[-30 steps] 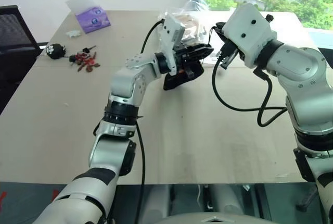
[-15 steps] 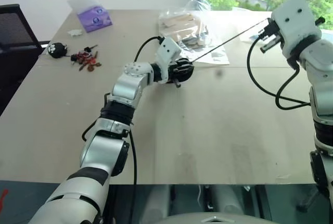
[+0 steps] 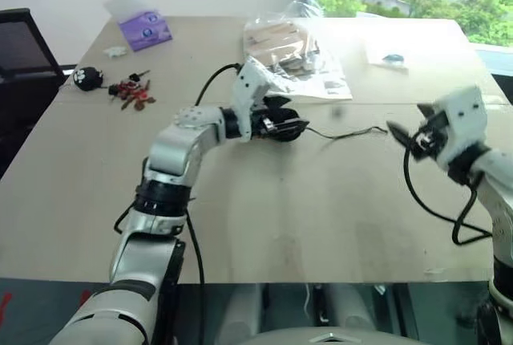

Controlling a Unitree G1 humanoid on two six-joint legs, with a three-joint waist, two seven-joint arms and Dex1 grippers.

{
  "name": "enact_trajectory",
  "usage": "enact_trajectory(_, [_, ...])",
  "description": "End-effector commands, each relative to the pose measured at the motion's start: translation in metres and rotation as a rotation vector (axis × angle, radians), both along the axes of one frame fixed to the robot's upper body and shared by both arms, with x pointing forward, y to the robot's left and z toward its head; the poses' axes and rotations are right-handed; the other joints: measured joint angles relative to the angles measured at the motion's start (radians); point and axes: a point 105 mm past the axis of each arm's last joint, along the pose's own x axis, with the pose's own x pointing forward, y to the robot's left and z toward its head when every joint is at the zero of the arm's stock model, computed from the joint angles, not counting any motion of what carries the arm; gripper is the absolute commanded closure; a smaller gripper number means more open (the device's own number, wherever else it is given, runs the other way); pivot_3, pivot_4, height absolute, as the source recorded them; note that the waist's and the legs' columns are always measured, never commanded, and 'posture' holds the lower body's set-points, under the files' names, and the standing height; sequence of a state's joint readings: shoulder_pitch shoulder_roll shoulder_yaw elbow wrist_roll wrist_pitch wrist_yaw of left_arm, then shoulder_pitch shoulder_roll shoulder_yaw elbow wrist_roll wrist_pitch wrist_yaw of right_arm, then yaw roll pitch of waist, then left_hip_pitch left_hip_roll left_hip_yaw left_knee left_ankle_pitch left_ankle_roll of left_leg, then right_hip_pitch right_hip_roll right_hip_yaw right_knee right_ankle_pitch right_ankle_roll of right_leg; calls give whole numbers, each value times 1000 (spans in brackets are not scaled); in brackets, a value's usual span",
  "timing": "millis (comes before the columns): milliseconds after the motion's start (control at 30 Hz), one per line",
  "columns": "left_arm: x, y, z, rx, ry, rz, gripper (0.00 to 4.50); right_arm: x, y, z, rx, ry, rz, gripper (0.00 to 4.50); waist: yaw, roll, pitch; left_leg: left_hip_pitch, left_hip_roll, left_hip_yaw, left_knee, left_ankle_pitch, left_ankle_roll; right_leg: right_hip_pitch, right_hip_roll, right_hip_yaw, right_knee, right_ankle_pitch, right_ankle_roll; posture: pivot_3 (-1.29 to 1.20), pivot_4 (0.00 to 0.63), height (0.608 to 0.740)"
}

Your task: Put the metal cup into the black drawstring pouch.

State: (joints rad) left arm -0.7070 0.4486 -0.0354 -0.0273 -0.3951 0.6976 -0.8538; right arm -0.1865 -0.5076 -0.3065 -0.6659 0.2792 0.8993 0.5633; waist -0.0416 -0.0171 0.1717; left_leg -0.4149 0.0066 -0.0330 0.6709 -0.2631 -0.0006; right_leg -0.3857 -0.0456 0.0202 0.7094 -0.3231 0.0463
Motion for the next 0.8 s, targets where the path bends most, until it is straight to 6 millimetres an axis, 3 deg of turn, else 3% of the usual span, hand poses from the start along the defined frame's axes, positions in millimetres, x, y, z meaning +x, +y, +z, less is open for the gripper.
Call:
enact_trajectory(33, [-9,23,19,-73,-80,103,0,-21,6,4,61,-49,79,320,0,0,0,0,0,0,0,0,0,0,0,1,1,0,0,0,150,740])
enact_trajectory(133, [-21,58,11,-129,-59,202,0,-33,-5,-8,78,-33,38,154,2,0,0,1,0,0,1,-1,3,2,0,2,1,0,0,0,150,740])
enact_trajectory(267, [-47,100,-21,-101,-21,377,0,-55,-18,-20,4,-47,-18,154,8,2,-1,5,0,-1,1,-2,3,7,-1,2,-1,0,0,0,150,740])
enact_trajectory(467, [-74,115,-51,-83,34,451,0,-75,-19,-45,-62,14,20,154,27,1,-1,7,0,-2,-1,-2,4,11,-3,1,-5,0,0,0,150,740])
enact_trajectory(600, [-79,120,-56,-86,50,471,0,-71,-22,-48,-36,-1,-16,154,29,2,-1,23,2,-2,-3,-3,4,27,-2,0,-12,0,-2,0,150,740])
enact_trajectory(800, [-81,123,-56,-91,44,494,0,-57,-24,-42,10,-46,-55,154,28,2,-1,21,2,-2,-3,-3,4,26,-1,1,-13,1,-2,0,150,740])
